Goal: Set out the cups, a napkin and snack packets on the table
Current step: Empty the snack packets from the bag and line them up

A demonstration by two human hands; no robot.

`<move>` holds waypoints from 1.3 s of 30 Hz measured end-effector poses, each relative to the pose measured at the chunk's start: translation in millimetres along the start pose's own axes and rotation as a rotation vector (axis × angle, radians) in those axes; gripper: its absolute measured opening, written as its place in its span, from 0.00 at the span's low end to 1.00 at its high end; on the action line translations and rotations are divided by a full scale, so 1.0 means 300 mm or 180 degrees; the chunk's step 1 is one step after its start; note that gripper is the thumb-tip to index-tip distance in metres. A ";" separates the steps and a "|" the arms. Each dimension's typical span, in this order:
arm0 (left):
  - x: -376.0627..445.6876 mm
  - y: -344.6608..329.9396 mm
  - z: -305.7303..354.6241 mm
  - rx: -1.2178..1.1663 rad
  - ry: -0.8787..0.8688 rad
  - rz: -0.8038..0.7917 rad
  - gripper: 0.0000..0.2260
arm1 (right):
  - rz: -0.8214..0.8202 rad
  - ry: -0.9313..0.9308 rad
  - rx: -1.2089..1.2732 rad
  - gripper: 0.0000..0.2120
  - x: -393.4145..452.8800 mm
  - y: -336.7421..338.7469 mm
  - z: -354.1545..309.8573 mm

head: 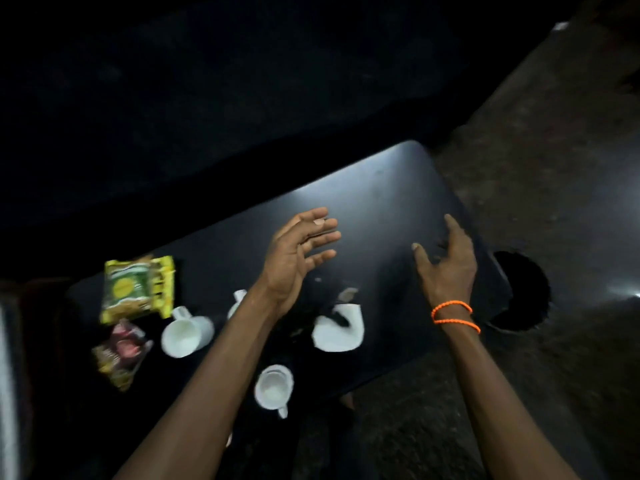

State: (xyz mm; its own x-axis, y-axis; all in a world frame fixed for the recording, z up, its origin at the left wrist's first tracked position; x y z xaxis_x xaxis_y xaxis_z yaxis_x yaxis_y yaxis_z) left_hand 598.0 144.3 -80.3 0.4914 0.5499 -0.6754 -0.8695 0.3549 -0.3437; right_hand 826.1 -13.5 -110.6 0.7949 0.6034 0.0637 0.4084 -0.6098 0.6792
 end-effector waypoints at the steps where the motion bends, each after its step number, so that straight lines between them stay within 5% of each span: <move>1: -0.020 0.083 0.027 -0.0063 -0.0079 0.0163 0.12 | -0.0068 0.0036 0.0124 0.33 -0.007 -0.063 -0.064; 7: -0.203 0.732 0.130 -0.0274 -0.0660 0.1869 0.08 | -0.0936 0.0185 0.0779 0.27 -0.148 -0.489 -0.469; 12: -0.344 1.193 0.145 0.0936 -0.0470 0.3486 0.05 | -0.2086 0.0240 0.0729 0.15 -0.344 -0.882 -0.755; 18: -0.251 1.368 0.015 0.1729 0.0506 0.2800 0.13 | -0.3147 -0.0143 0.0367 0.26 -0.626 -1.234 -0.909; 22: -0.220 1.365 -0.008 0.1407 0.0457 0.2578 0.19 | -0.3049 -0.0465 0.0358 0.34 -0.692 -1.313 -0.905; 30: -0.143 1.205 0.094 0.1144 -0.0163 0.2477 0.19 | -0.2760 -0.1116 0.1248 0.26 -0.530 -1.232 -0.810; 35: 0.024 0.994 0.100 0.1871 -0.0217 0.1752 0.24 | -0.2534 -0.1065 0.0905 0.27 -0.349 -1.121 -0.674; 39: 0.101 0.925 0.038 0.2745 -0.0102 0.1498 0.26 | -0.2574 -0.0242 -0.0130 0.32 -0.319 -1.082 -0.645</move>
State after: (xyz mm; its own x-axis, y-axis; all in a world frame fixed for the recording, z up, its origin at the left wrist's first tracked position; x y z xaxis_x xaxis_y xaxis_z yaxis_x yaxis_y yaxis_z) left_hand 372.3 268.1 -188.8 0.1166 0.7923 -0.5990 -0.6479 0.5177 0.5587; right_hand 530.7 226.1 -195.8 0.2899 0.8119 -0.5068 0.8538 0.0199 0.5202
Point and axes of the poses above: each hand's wrist, its own x-axis towards the middle knuckle, its own y-axis out of the back of the hand, z = x × y, the point moved 8 cm from there along x, towards the middle knuckle, and after that the axes turned 7 degrees about y, right-handed, at the moved point
